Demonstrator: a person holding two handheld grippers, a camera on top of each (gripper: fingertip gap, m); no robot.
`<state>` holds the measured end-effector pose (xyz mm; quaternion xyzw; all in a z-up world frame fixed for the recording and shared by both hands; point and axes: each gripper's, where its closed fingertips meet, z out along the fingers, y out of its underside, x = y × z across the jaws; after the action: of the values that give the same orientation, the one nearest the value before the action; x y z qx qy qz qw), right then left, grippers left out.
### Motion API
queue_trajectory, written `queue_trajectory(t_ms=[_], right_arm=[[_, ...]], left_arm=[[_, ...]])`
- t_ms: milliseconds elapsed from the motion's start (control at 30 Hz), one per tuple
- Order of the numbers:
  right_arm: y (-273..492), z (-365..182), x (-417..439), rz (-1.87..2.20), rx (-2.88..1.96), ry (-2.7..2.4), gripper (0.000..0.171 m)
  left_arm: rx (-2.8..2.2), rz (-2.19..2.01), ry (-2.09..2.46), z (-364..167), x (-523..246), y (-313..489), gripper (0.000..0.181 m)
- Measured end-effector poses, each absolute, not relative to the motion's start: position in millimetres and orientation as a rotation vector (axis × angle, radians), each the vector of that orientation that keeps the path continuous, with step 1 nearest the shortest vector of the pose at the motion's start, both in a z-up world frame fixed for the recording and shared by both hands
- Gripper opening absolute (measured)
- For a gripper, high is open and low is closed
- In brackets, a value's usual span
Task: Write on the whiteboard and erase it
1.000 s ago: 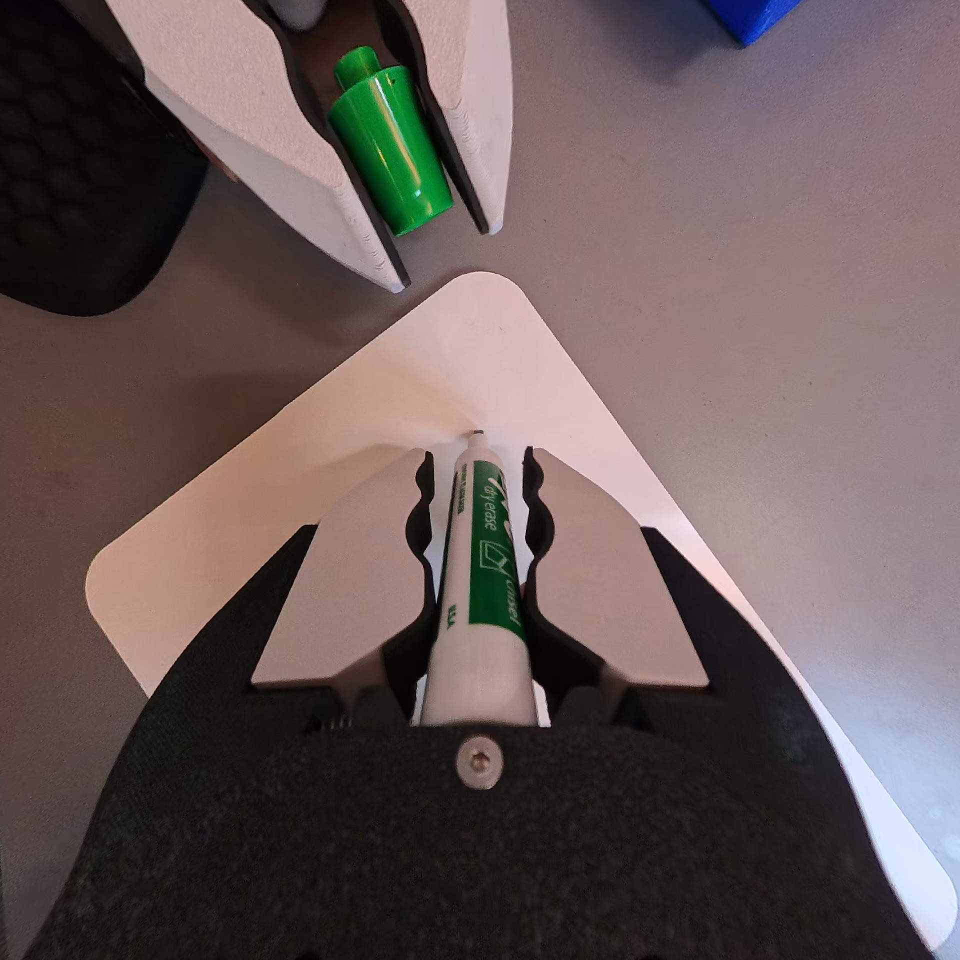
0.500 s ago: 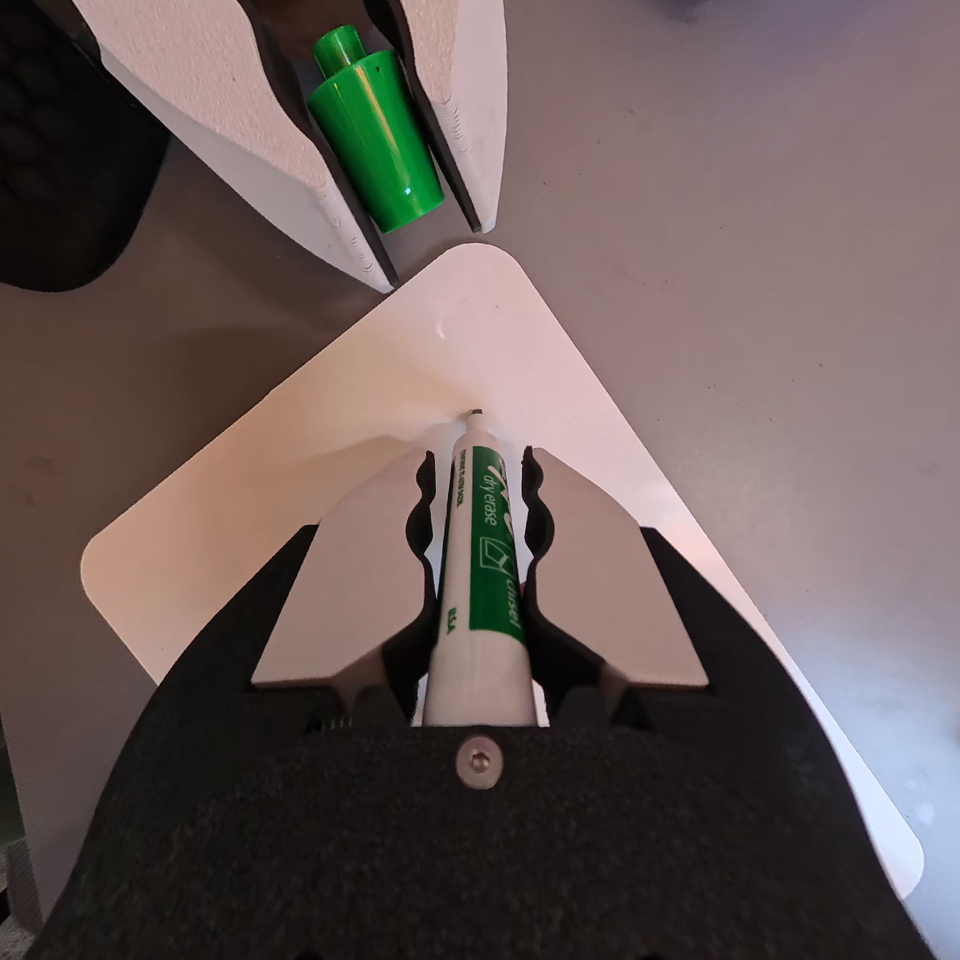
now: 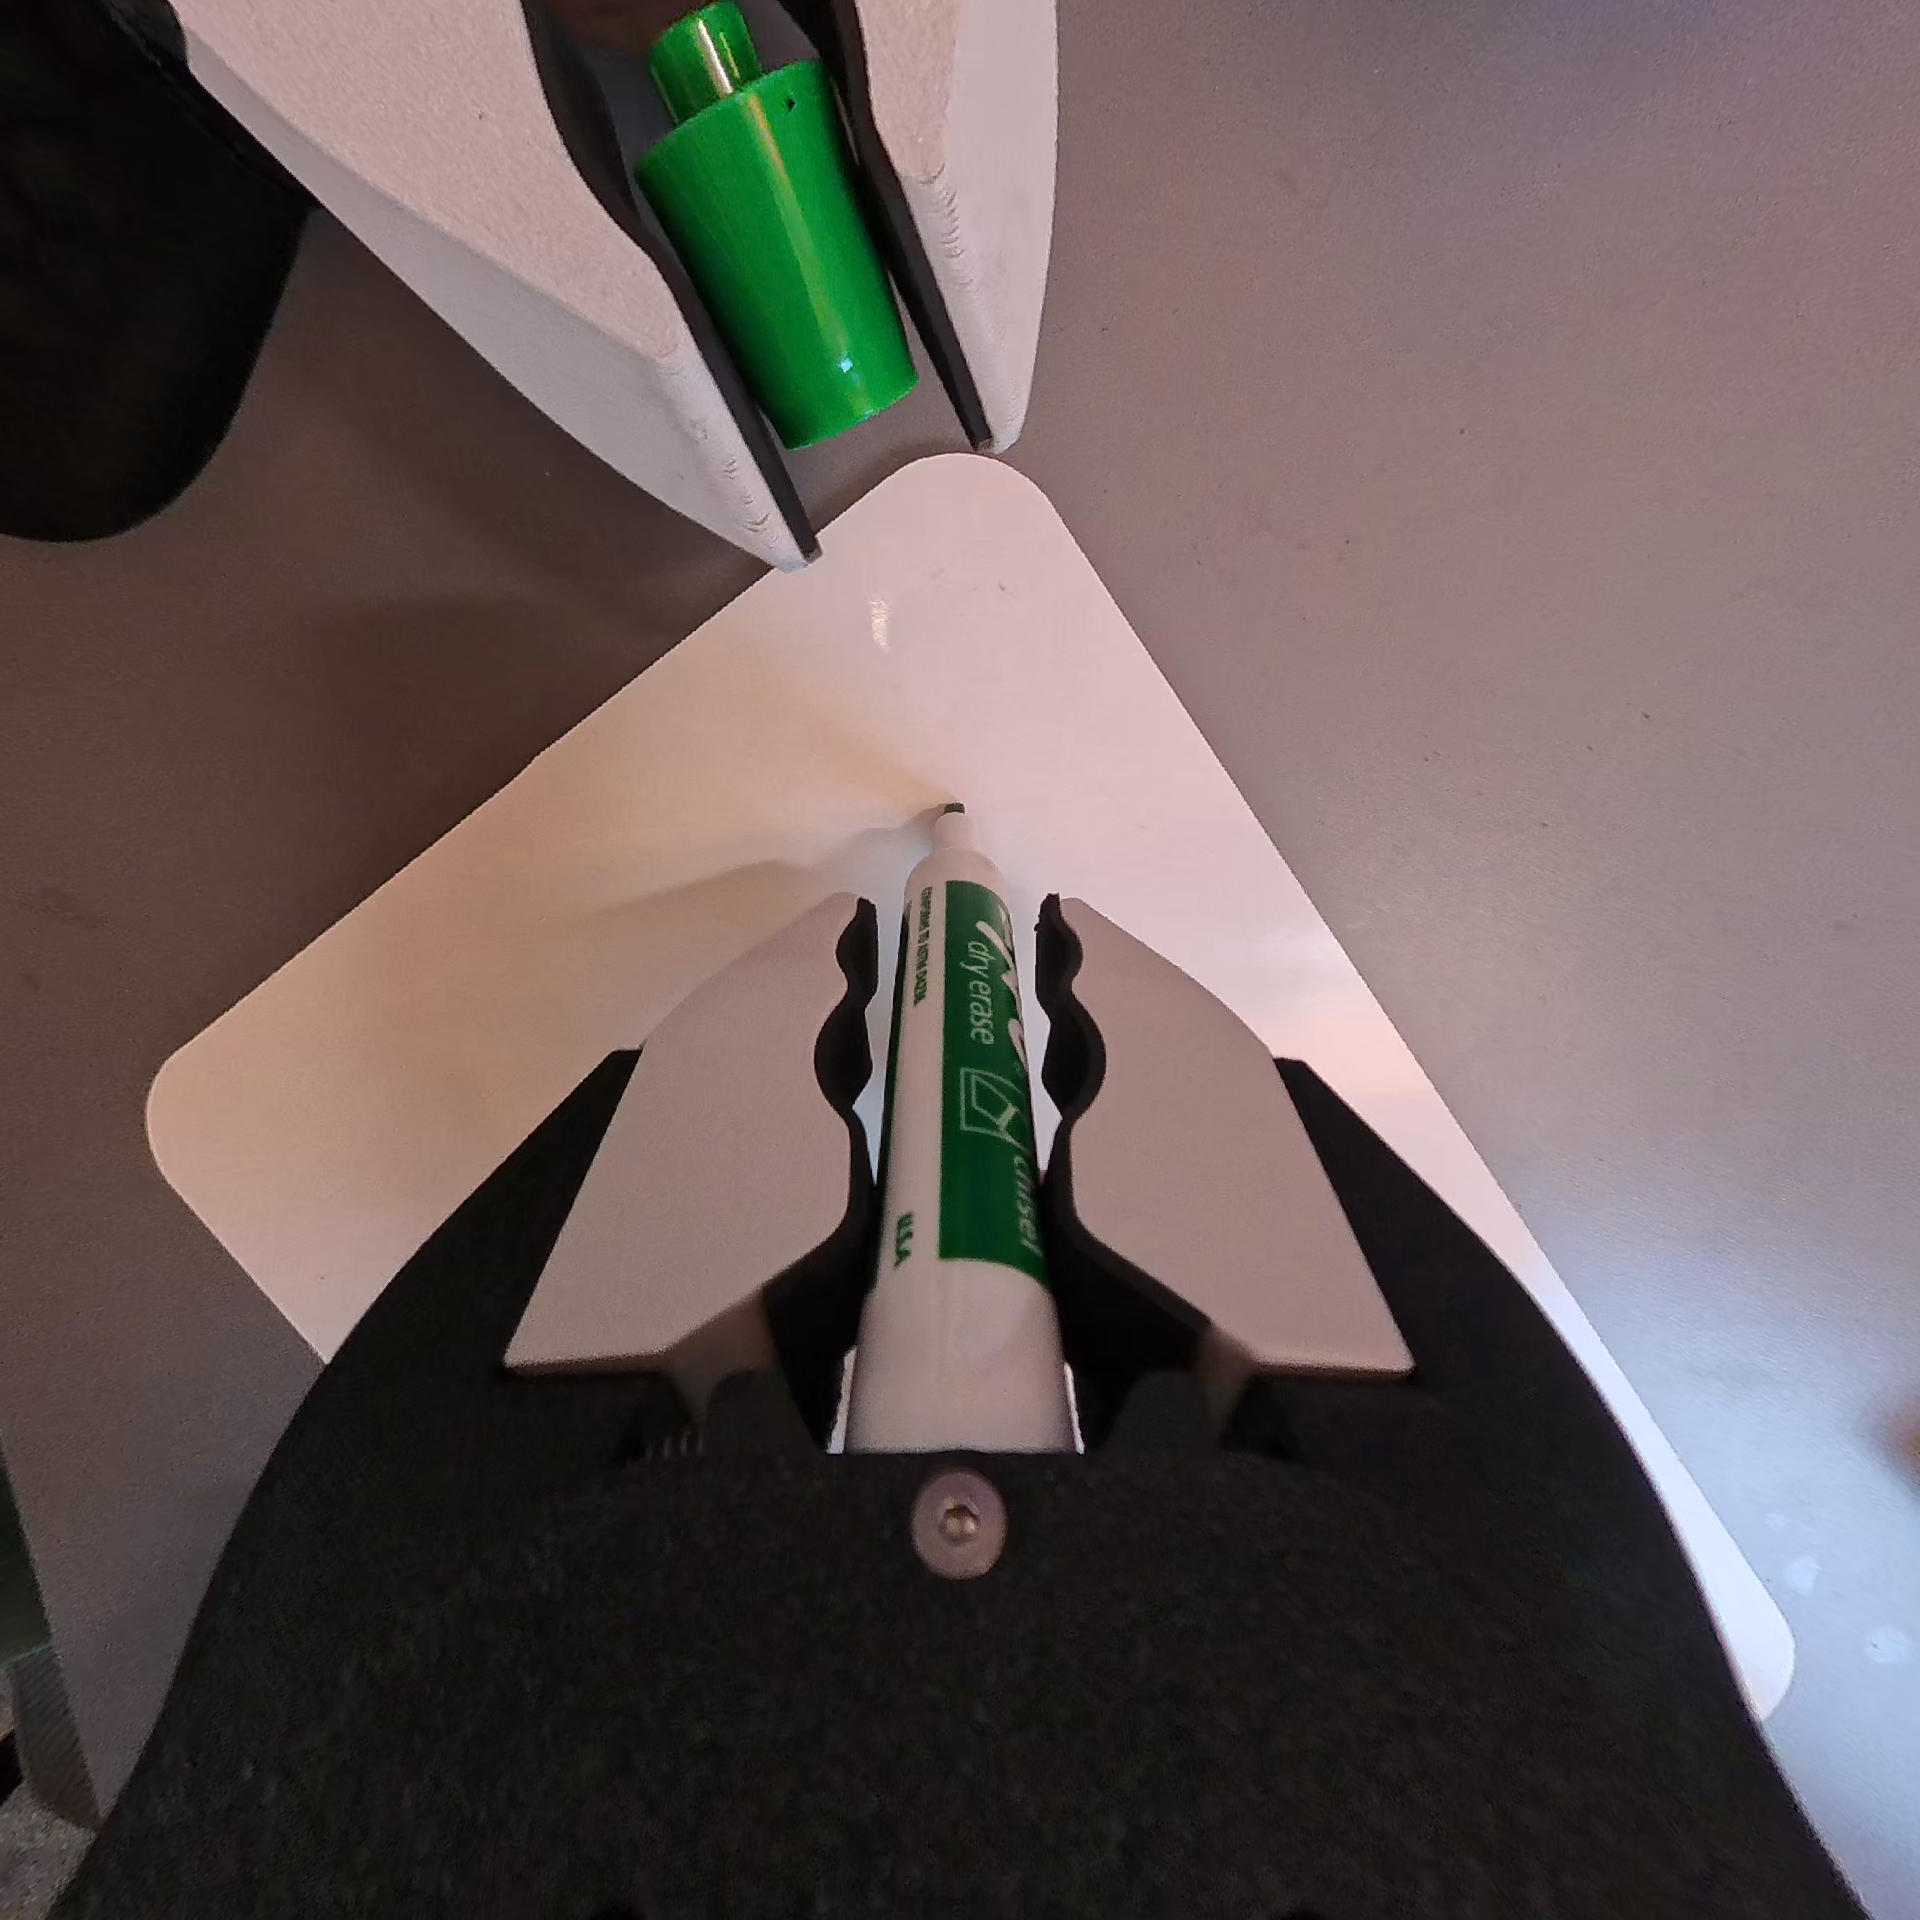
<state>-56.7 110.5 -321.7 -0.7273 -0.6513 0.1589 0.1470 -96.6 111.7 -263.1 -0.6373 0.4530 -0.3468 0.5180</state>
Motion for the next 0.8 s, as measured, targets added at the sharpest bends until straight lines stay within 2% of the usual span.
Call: queue_trajectory(t_ms=[433, 800], right_arm=[[101, -321, -55, 0.417, -2.084, -1.939, 0.030], [53, -320, -42, 0.420, -2.087, -2.053, 0.031]], left_arm=[[-1.536, -0.834, 1.095, -265, -96, 111, 0.019], [-1.539, -0.835, 1.103, -266, -95, 110, 0.019]])
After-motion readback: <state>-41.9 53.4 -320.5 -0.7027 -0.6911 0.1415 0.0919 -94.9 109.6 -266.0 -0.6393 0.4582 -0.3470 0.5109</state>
